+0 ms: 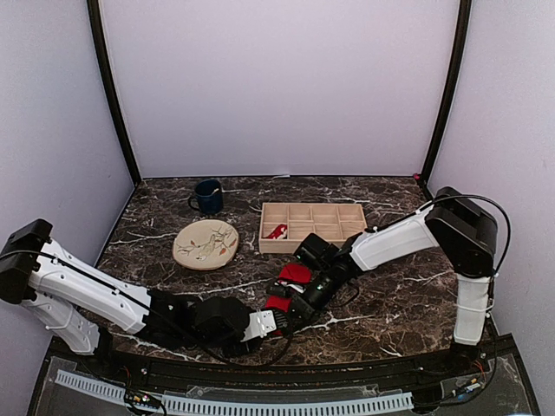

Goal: Roll the socks
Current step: Roll the sock at the center of the board.

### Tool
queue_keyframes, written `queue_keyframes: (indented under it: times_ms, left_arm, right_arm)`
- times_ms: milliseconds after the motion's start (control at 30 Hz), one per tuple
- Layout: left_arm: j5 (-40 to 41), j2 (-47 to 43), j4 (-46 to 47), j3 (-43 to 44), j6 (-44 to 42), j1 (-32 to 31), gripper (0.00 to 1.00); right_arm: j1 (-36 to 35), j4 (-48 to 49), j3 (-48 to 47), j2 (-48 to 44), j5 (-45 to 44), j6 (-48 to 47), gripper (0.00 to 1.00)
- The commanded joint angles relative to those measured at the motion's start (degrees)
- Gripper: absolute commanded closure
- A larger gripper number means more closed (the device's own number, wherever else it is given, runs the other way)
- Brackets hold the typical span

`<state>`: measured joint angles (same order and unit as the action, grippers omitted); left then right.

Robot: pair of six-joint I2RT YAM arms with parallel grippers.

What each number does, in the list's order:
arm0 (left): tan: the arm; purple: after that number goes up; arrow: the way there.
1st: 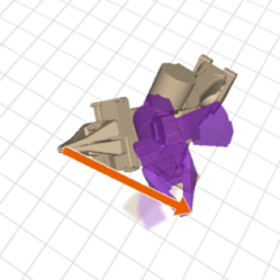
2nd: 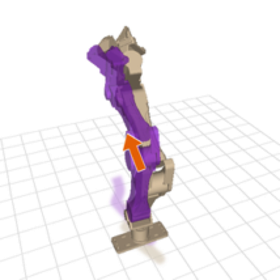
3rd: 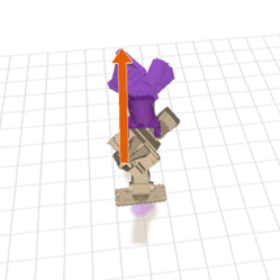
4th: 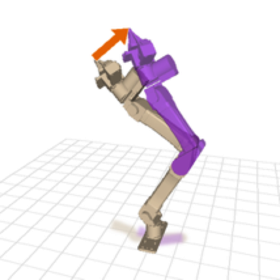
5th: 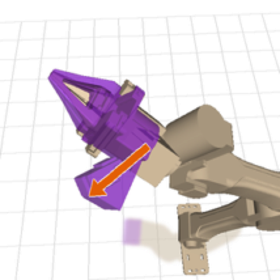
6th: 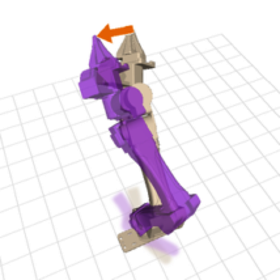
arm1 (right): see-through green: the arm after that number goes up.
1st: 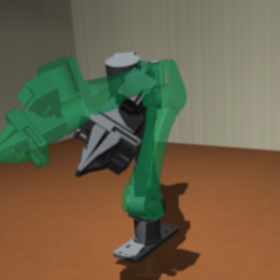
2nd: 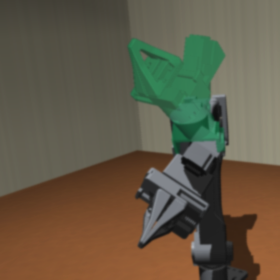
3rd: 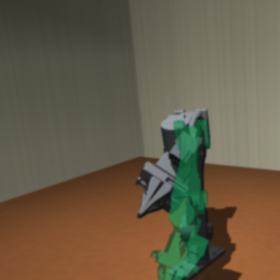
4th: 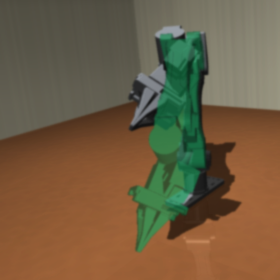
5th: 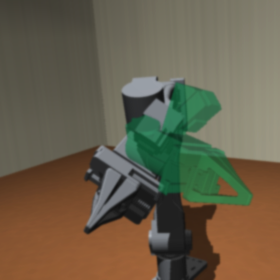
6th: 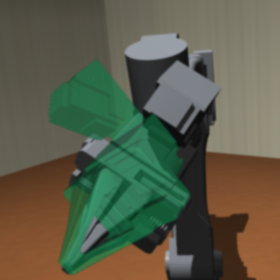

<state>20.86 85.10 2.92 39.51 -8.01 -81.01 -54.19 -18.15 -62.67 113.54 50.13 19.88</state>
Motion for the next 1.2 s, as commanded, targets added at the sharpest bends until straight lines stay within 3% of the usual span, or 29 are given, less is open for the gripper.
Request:
queue_keyframes:
  times_ms: [0,500,1167]
  left_arm:
    - [0.2,0.2,3.5,-1.9,-5.6,-0.5,0.58]
    - [-0.2,5.8,7.4,-1.0,-14.7,-0.7,0.58]
    - [2.3,9.7,13.8,-1.3,-20.6,-0.7,0.62]
  right_arm:
    - [0.8,-1.3,-1.0,1.0,2.6,0.5,1.0]
    - [1.6,-2.6,-1.3,1.6,4.7,0.6,1.0]
    - [1.8,-3.1,-1.0,2.4,7.0,-0.4,1.0]
